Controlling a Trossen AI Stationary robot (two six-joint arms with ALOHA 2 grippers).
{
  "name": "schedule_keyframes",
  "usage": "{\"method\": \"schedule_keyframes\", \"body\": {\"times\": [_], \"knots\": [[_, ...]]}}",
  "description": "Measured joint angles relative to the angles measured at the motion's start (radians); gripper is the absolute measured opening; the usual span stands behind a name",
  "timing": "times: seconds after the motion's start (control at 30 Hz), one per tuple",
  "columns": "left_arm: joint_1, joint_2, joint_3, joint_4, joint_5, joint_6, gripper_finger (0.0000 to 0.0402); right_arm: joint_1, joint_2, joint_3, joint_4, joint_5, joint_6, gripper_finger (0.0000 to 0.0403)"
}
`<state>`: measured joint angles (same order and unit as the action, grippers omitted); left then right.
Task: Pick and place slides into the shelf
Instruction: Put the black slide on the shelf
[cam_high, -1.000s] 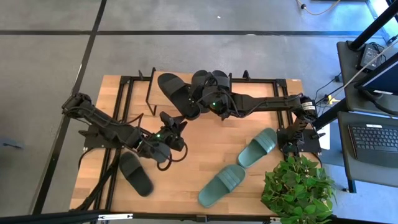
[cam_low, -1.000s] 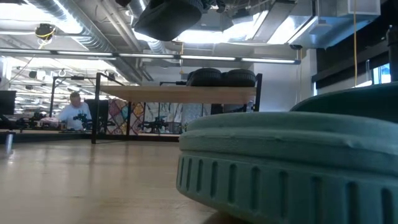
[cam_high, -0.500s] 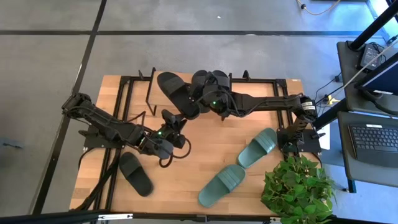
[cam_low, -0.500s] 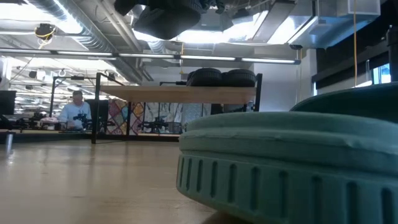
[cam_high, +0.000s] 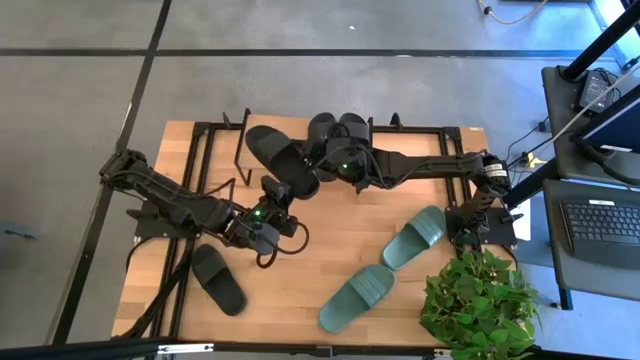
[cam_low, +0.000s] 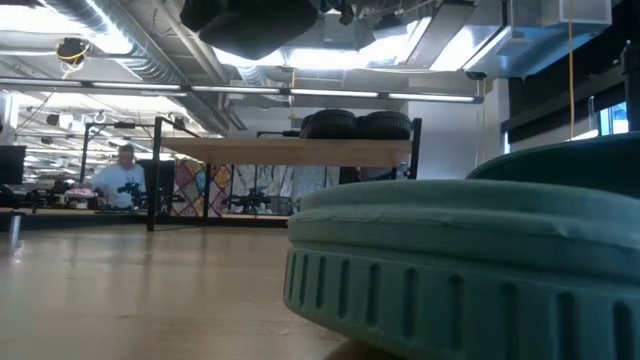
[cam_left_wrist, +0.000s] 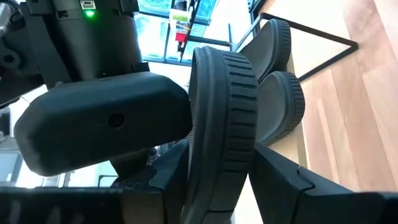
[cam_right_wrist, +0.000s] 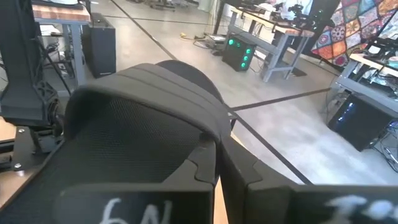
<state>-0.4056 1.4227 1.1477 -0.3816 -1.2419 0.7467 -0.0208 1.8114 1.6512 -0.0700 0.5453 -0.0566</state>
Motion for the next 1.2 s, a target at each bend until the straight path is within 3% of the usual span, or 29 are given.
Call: {"method": "schedule_keyframes", "body": {"times": [0.13,0.37,0.53,0.83,1.0,1.2], "knots": [[-0.003,0.000,0.000,0.000,0.004,-0.001,0.0137,0.000,0.000,0.000,0.000,0.001,0.000,0.0008],[-0.003,0.000,0.000,0.002,0.029,-0.011,0.0062,0.000,0.000,0.000,-0.003,0.002,-0.002,0.0008],[-0.003,0.000,0.000,0.002,0.029,-0.045,0.0059,0.000,0.000,0.000,-0.003,0.002,-0.007,0.0013],[-0.004,0.000,0.000,0.001,0.029,-0.056,0.0057,0.014,-0.004,0.000,-0.002,0.007,-0.085,0.0094],[-0.004,-0.013,0.000,-0.006,0.035,-0.062,0.0057,0.017,-0.027,0.001,0.005,0.008,-0.119,0.0159],[-0.006,-0.091,0.000,-0.079,0.118,-0.100,0.0057,0.027,-0.113,0.003,-0.001,0.100,-0.144,0.0222]]}}
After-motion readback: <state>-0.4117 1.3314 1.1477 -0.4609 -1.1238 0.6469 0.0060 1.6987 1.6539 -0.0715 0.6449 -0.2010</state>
